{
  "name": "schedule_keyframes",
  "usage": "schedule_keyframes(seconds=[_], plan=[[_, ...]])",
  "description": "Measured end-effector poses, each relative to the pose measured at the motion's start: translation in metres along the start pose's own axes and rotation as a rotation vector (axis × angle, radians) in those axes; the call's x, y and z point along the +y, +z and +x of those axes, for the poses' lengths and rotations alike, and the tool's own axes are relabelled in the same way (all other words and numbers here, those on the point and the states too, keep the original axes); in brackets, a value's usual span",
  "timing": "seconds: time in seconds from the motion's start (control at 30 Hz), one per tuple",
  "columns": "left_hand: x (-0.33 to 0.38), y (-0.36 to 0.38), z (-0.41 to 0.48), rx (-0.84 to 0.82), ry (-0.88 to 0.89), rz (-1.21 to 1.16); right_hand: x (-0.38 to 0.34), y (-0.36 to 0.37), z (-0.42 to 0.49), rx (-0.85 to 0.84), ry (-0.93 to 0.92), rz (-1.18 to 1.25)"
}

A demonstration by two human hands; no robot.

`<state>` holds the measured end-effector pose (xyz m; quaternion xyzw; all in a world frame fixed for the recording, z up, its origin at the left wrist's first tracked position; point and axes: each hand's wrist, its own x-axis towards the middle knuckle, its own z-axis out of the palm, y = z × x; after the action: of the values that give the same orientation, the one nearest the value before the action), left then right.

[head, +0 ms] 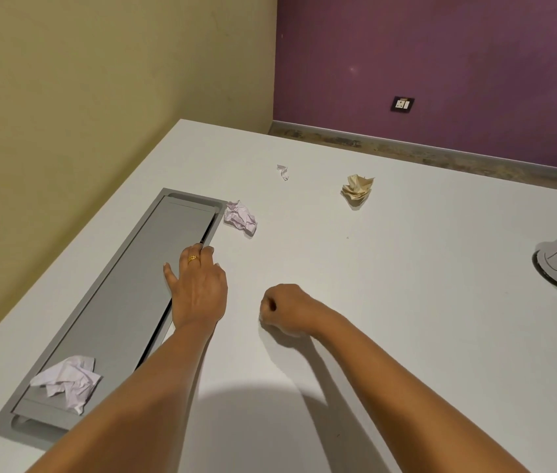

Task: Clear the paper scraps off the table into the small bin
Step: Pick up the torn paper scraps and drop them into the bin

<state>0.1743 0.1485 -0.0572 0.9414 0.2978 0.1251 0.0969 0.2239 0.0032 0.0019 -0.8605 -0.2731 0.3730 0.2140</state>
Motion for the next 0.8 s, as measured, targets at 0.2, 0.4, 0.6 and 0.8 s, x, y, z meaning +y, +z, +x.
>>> schedule_keyframes(seconds=[0.2, 0.4, 0.6, 0.8], plan=[[0.0, 0.0, 0.0, 0.002, 0.009, 0.011, 0.023, -0.008, -0.007, 0.114, 0.028, 0.489], [-0.001, 0.001, 0.0, 0.002, 0.008, 0.013, 0.027, -0.007, -0.007, 0.101, 0.001, 0.613], [-0.001, 0.0, 0.0, 0.002, 0.009, 0.014, 0.015, 0.005, -0.008, 0.124, -0.072, 0.187], [-0.001, 0.0, 0.0, -0.007, 0.002, 0.003, 0.004, 0.019, -0.012, 0.26, -0.174, -0.169]])
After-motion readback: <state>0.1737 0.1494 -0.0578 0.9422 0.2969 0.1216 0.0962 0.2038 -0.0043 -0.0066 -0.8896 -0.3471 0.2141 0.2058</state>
